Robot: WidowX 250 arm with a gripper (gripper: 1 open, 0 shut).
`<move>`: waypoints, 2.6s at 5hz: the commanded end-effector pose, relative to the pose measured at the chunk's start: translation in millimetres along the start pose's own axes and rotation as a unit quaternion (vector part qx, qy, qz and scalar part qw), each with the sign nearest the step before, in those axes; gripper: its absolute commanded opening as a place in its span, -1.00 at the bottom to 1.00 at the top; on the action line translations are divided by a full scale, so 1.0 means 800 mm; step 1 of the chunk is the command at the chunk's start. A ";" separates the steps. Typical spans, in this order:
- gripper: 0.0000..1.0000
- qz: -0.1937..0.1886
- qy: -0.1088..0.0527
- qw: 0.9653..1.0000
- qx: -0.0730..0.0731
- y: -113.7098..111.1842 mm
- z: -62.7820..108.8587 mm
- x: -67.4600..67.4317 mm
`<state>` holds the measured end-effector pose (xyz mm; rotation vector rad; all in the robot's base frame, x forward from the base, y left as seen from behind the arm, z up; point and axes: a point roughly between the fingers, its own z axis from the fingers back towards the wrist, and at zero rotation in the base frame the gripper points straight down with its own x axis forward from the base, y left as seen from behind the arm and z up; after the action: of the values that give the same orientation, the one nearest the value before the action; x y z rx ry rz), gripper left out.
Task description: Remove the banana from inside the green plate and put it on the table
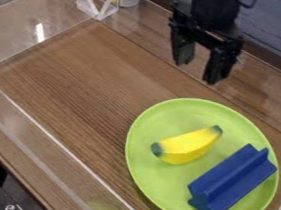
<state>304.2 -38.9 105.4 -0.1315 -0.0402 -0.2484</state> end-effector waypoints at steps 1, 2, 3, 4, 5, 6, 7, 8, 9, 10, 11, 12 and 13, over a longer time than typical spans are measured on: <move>1.00 -0.011 -0.021 1.000 0.001 -0.015 0.003 0.014; 1.00 -0.007 -0.023 1.000 0.000 -0.004 0.013 0.004; 1.00 0.004 -0.034 0.999 0.009 0.014 0.031 -0.004; 1.00 0.015 -0.042 0.999 0.010 0.029 0.041 -0.010; 1.00 0.019 -0.042 0.999 0.007 0.017 0.029 -0.002; 1.00 -0.001 -0.033 0.999 0.001 -0.002 0.012 0.006; 1.00 -0.006 -0.025 1.000 0.000 -0.013 -0.002 0.012; 1.00 -0.003 -0.027 1.000 0.002 0.000 0.011 0.003; 1.00 0.005 -0.037 0.999 0.010 0.018 0.027 -0.001; 1.00 0.020 -0.049 0.999 0.011 0.032 0.037 -0.004; 1.00 0.023 -0.052 0.998 0.007 0.016 0.031 0.002; 1.00 -0.002 -0.045 0.999 0.003 -0.005 0.019 0.008; 1.00 -0.010 -0.032 0.999 0.001 -0.009 0.005 0.002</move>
<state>301.6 -43.6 99.7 -0.1374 -0.0696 -0.2554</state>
